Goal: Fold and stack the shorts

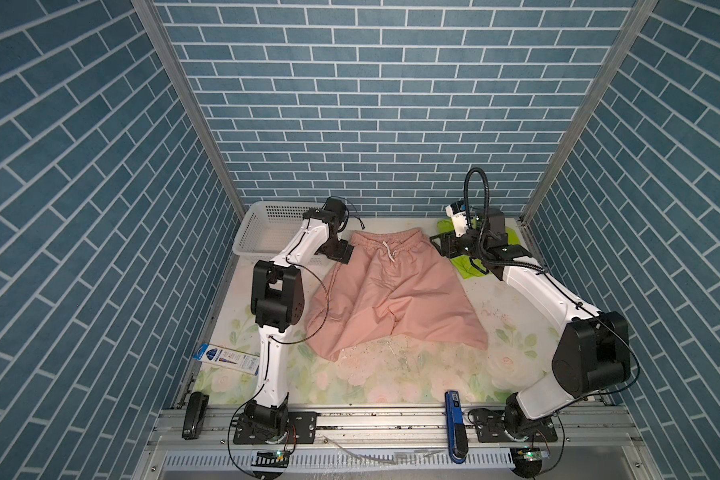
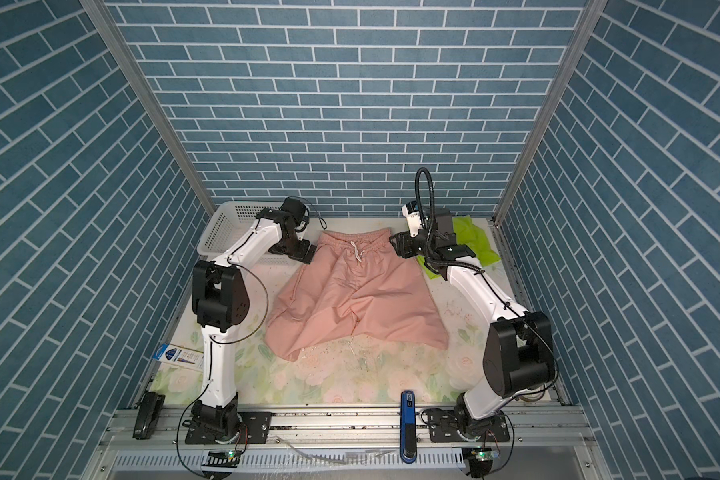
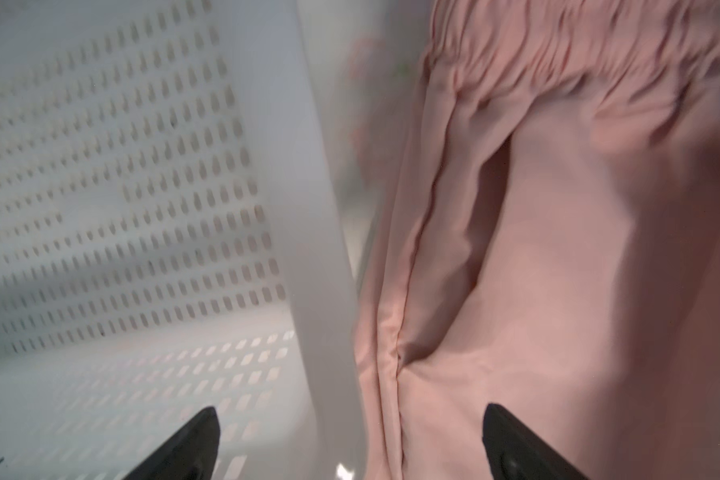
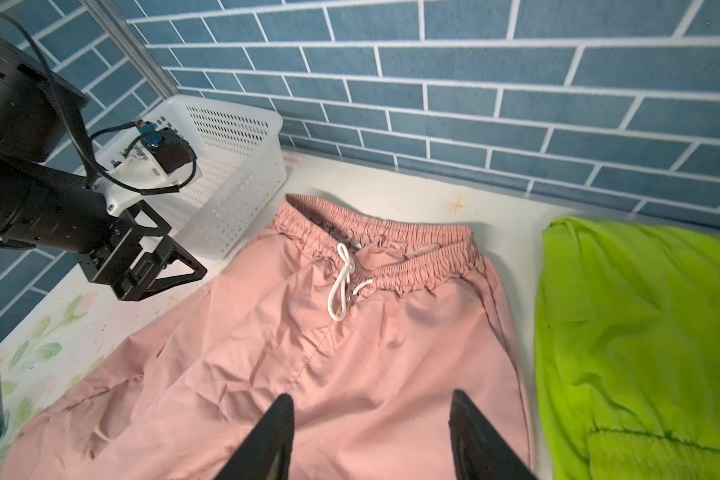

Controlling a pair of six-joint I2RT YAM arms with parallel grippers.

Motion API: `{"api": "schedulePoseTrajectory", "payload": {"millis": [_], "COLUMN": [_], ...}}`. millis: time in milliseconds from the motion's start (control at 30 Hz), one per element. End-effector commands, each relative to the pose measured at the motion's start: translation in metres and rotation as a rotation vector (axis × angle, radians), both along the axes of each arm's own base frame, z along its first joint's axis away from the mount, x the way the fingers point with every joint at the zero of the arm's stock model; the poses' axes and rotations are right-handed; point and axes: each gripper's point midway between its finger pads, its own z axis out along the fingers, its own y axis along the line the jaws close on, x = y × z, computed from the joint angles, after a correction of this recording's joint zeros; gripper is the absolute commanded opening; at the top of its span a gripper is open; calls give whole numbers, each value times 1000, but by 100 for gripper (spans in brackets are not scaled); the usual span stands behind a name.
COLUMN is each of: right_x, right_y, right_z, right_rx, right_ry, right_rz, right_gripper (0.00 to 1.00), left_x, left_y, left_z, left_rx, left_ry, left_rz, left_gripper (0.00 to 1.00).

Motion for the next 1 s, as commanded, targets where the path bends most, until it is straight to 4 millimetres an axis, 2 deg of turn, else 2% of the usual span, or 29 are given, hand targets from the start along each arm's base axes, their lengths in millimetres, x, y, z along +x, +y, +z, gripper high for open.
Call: {"api": "schedulePoseTrajectory", "payload": {"millis": [0, 233, 367, 467, 600, 767, 900, 967], "right_x": [-2, -4, -8, -9, -10, -12, -13, -13], "right_y": [3, 3, 6, 6, 7, 9, 12, 14], "right_z": [8, 3, 3, 2, 4, 6, 2, -2], "right_rx": [28, 33, 46, 44, 51, 55, 77, 83], "right_ry": [-18, -13, -14, -13, -10, -15, -6, 1], "right_rz": [15, 14, 31, 35, 45, 53, 62, 67], "right_gripper": [60, 60, 60, 60, 60, 60, 60, 60], "left_x": [-19, -68, -103, -120, -124, -113, -104, -99], "left_y": [13, 48, 83, 111, 128, 114, 106, 109], "left_z": [27, 31, 23, 21, 35, 64, 72, 68], "left_rx": [-6, -6, 32, 13, -44, -212, -372, -410], "left_ry": [-34, 15, 68, 54, -10, -176, -315, -346], "left_rz": [56, 170, 271, 368, 461, 525, 622, 674], "left_gripper": [100, 100, 100, 100, 96, 100, 100, 100]}}
